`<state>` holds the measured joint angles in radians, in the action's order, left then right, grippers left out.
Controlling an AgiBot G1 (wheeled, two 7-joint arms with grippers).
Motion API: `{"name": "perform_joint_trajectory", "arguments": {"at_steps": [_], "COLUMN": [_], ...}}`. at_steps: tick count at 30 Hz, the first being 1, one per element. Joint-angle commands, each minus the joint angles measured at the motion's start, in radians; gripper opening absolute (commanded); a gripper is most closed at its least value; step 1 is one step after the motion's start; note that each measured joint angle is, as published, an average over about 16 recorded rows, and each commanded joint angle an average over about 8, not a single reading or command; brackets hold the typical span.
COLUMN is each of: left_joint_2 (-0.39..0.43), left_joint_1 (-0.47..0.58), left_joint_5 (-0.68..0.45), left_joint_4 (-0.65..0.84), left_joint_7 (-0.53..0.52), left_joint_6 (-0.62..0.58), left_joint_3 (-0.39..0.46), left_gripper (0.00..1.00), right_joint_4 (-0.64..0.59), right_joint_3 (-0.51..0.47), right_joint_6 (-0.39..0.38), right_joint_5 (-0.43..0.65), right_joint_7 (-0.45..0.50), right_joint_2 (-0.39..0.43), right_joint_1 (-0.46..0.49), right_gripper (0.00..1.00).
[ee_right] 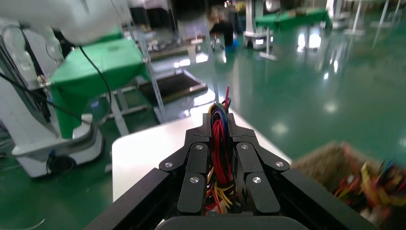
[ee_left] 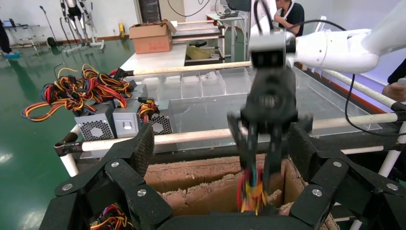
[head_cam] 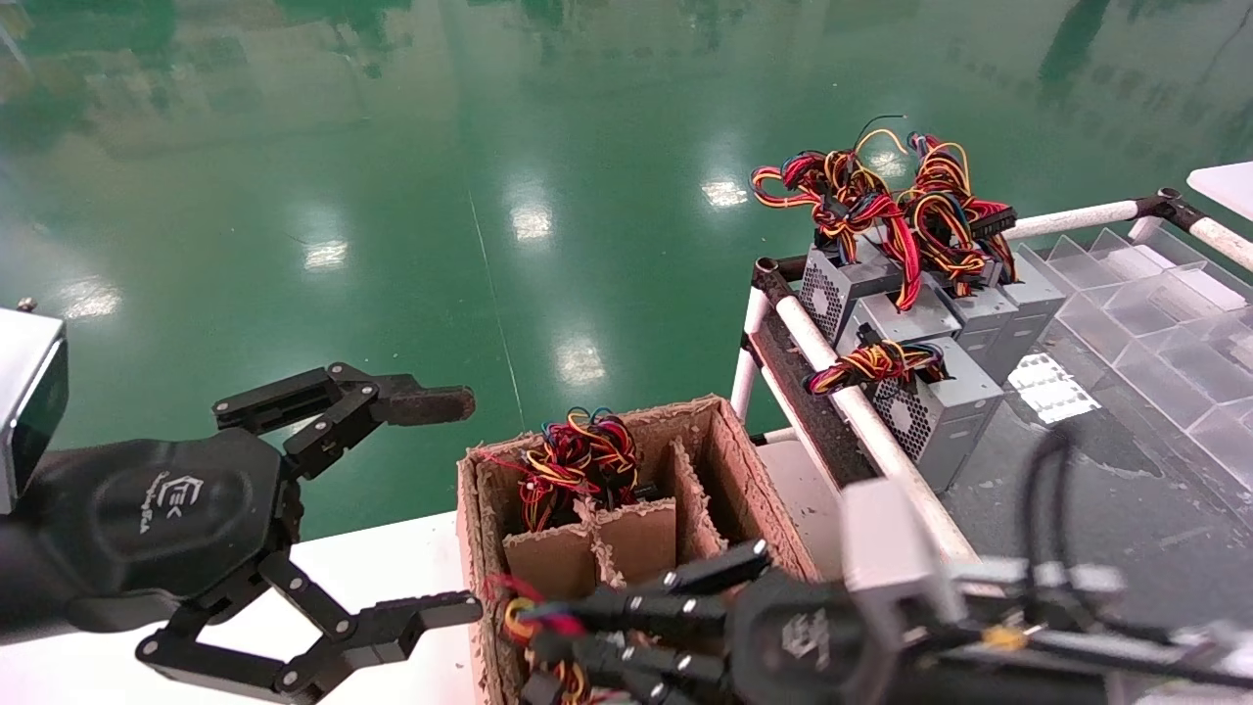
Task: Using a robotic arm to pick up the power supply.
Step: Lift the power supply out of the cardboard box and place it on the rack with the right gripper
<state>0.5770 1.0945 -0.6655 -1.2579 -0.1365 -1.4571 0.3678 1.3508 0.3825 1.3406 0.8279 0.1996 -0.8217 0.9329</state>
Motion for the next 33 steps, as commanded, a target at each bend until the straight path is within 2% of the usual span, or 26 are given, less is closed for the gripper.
{"name": "perform_joint_trajectory", "arguments": {"at_steps": [1, 13, 22, 27, 33], "left_joint_2": [0.0, 0.0, 0.0, 0.0, 0.0], "left_joint_1": [0.0, 0.0, 0.0, 0.0, 0.0], "left_joint_5": [0.0, 0.0, 0.0, 0.0, 0.0], "left_joint_4": [0.0, 0.0, 0.0, 0.0, 0.0], "left_joint_7": [0.0, 0.0, 0.0, 0.0, 0.0], "left_joint_6": [0.0, 0.0, 0.0, 0.0, 0.0], "left_joint_3": [0.0, 0.0, 0.0, 0.0, 0.0], "left_gripper": [1.0, 1.0, 1.0, 1.0, 1.0], "right_joint_4": [0.002, 0.001, -0.027, -0.089, -0.223], "right_joint_3": [-0.019, -0.122, -0.211, -0.246, -0.269], "right_joint_6": [0.01, 0.038, 0.005, 0.003, 0.05], "right_joint_5": [-0.032, -0.161, -0.236, -0.246, -0.225], "right_joint_7": [0.002, -0.015, -0.011, -0.021, -0.065], "right_joint_2": [0.01, 0.073, 0.147, 0.193, 0.252], "right_joint_1": [0.01, 0.06, 0.088, 0.108, 0.147], "right_gripper": [0.0, 0.0, 0.0, 0.0, 0.0]}}
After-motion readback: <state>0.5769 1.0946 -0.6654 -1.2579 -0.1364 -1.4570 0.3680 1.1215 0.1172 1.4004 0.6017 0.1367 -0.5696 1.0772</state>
